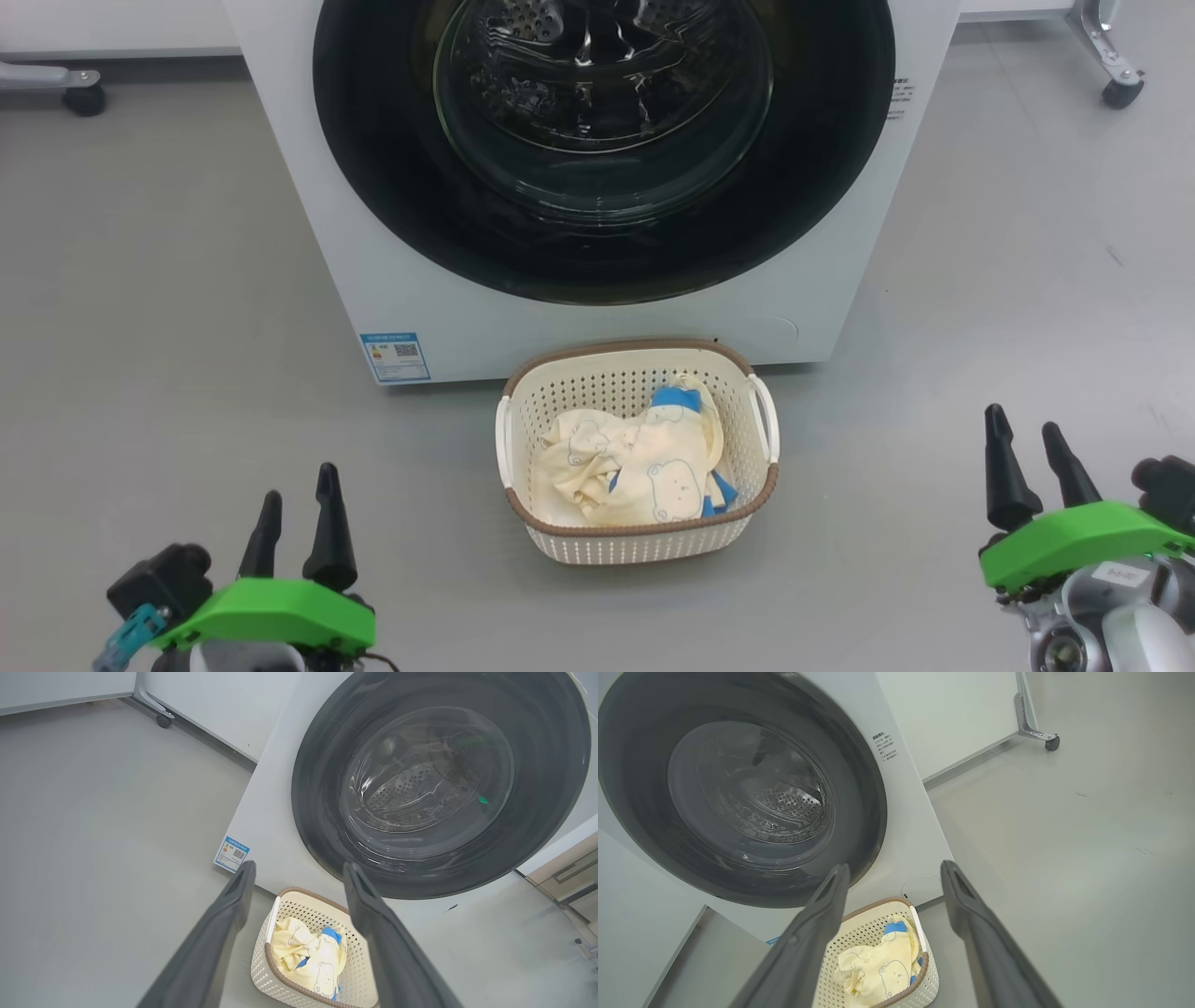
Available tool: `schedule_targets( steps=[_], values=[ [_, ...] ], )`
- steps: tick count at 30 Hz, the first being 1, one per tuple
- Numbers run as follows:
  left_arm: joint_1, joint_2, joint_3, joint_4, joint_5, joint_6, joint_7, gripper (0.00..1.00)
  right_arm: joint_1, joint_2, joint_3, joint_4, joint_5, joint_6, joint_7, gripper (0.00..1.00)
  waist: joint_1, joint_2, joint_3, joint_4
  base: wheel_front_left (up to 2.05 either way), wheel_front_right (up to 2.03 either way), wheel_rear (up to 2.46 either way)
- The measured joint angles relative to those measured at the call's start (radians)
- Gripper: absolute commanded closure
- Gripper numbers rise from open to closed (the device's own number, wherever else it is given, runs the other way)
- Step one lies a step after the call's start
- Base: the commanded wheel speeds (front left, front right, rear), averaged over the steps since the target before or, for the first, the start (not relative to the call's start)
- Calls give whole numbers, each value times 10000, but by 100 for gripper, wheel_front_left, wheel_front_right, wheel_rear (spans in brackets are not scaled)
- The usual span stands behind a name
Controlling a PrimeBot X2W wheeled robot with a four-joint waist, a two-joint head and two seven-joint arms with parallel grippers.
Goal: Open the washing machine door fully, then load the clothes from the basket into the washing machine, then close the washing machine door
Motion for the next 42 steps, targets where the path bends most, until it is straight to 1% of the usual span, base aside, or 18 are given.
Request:
schedule_targets(
  steps=[22, 31, 42],
  values=[
    [-452, 6, -443, 272, 2420, -10, -619, 0, -13, 6, 416, -585, -2729, 0, -385, 0, 0, 0, 40, 65, 0, 0, 0],
    [-553, 10, -644, 297, 3429, 4, -871, 0, -13, 4, 428, -754, -3870, 0, -522, 0, -1, 0, -1, 150, 0, 0, 0],
    [-639, 12, -857, 382, 4566, 178, -1141, 0, -24, 2, 426, -909, -5093, 0, -786, 0, 0, 0, 5, 195, 0, 0, 0]
  ],
)
